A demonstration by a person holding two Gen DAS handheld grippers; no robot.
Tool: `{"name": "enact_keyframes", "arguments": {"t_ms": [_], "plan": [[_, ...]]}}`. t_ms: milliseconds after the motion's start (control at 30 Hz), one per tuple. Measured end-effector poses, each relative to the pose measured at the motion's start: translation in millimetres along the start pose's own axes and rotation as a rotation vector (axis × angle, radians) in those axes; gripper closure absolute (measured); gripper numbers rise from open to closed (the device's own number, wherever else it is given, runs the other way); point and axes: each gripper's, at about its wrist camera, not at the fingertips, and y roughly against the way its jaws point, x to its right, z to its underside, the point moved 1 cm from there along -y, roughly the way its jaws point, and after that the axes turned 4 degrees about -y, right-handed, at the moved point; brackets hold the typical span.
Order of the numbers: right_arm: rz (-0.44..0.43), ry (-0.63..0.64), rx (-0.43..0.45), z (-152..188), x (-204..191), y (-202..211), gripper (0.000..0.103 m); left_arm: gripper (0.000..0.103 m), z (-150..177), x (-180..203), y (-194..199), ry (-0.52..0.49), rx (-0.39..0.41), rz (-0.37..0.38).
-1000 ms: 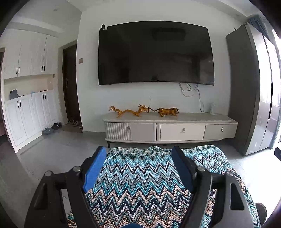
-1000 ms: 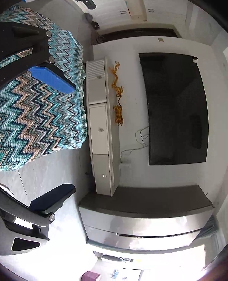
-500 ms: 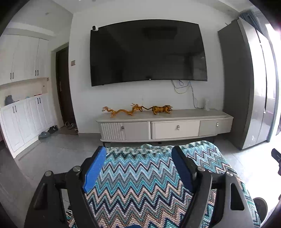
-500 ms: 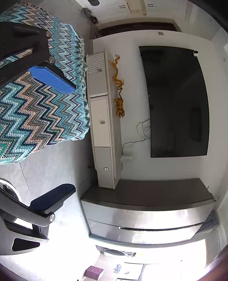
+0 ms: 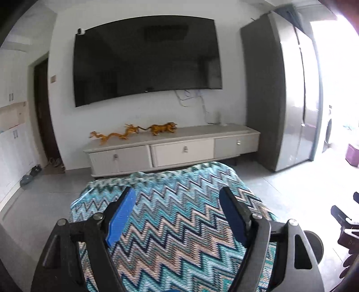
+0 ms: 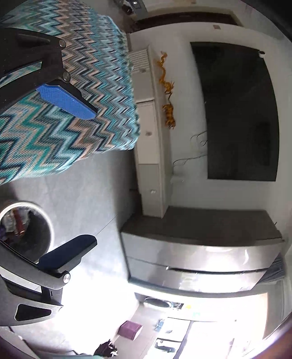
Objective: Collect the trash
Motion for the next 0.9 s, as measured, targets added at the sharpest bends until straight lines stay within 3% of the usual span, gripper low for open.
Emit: {"name": "enact_keyframes", "arguments": {"t_ms": [300,900], "plan": [[0.035,-0.054,-0.002,16,29,18,0.000,0.027,-2,27,12,-0.033,0.009,0.042],[0.021,-0.037,0.048,9,28,39,0.000,0.027,0,26,30,-0.030,0.039,0.047]]}}
